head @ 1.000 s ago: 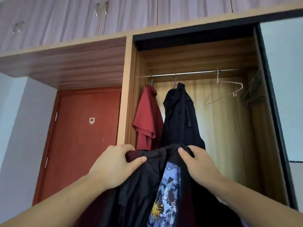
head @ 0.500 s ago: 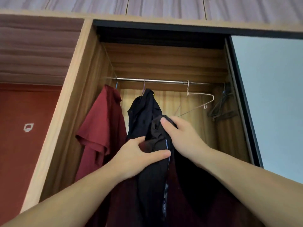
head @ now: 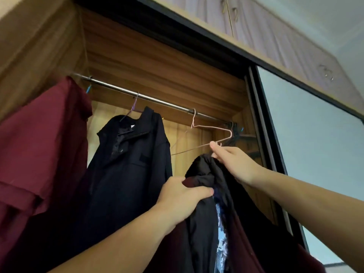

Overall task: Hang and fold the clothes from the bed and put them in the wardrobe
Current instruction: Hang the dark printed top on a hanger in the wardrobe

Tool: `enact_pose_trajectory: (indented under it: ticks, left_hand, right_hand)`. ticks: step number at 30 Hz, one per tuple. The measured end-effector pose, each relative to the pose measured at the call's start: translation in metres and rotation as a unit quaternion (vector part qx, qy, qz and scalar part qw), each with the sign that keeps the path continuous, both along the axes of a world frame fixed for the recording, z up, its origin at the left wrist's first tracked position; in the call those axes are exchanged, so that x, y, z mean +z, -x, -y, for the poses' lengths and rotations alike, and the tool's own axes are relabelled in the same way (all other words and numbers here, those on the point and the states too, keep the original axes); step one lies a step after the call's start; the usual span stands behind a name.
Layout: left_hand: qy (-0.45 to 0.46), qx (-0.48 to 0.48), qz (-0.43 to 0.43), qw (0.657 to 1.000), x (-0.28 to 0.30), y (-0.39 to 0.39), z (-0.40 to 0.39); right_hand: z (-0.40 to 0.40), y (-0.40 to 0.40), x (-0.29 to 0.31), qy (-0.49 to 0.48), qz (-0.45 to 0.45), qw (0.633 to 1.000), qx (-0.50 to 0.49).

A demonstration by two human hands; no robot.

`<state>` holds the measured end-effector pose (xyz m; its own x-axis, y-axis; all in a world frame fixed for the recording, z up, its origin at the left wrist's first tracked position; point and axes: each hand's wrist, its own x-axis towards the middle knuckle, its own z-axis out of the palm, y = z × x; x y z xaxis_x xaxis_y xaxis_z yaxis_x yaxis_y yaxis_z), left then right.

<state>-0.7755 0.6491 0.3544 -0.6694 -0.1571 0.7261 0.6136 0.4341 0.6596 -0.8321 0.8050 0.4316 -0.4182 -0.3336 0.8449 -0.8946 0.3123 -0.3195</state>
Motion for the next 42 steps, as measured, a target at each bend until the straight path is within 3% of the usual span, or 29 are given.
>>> enact_pose_trajectory:
  ticks: [3,5,7,10,14,17,20,26,31,35,39,42]
  left_hand:
    - [0.015,-0.008,-0.016,1.0,0.008,0.018,-0.004]
    - [0.021,0.0,-0.026,0.999,0.013,0.028,-0.007]
    - [0.025,0.019,-0.033,0.999,0.016,0.037,-0.006]
    - [0.034,0.044,-0.039,0.998,0.019,0.049,0.001]
    - [0.049,0.052,-0.031,0.997,0.018,0.059,0.012]
    - [0.064,0.069,-0.027,0.995,0.015,0.061,0.021]
    - [0.072,0.096,-0.033,0.992,0.011,0.059,0.03]
    - [0.083,0.156,-0.016,0.984,0.003,0.055,0.042]
    - [0.088,0.185,0.0,0.979,-0.004,0.053,0.052]
    - [0.083,0.175,-0.006,0.981,-0.007,0.053,0.06]
    - [0.08,0.163,-0.012,0.983,-0.01,0.053,0.065]
    - [0.075,0.17,-0.015,0.983,-0.013,0.053,0.068]
  right_hand:
    - [-0.008,0.025,0.029,0.076,-0.122,0.97,-0.193]
    - [-0.01,0.04,0.049,0.091,-0.177,0.942,-0.272]
    - [-0.01,0.058,0.068,0.068,-0.185,0.924,-0.329]
    - [-0.006,0.085,0.09,0.027,-0.113,0.916,-0.384]
    - [0.004,0.116,0.108,0.04,-0.019,0.946,-0.323]
    - [0.009,0.137,0.116,0.139,0.003,0.957,-0.253]
    - [0.017,0.146,0.123,0.208,0.091,0.965,-0.133]
    - [0.048,0.136,0.126,0.128,0.192,0.973,-0.013]
    - [0.06,0.125,0.129,0.183,0.105,0.976,-0.043]
    - [0.064,0.124,0.13,0.259,0.082,0.962,0.023]
    - [0.064,0.13,0.106,0.29,0.016,0.957,0.014]
    - [0.062,0.147,0.081,0.221,0.099,0.97,-0.031]
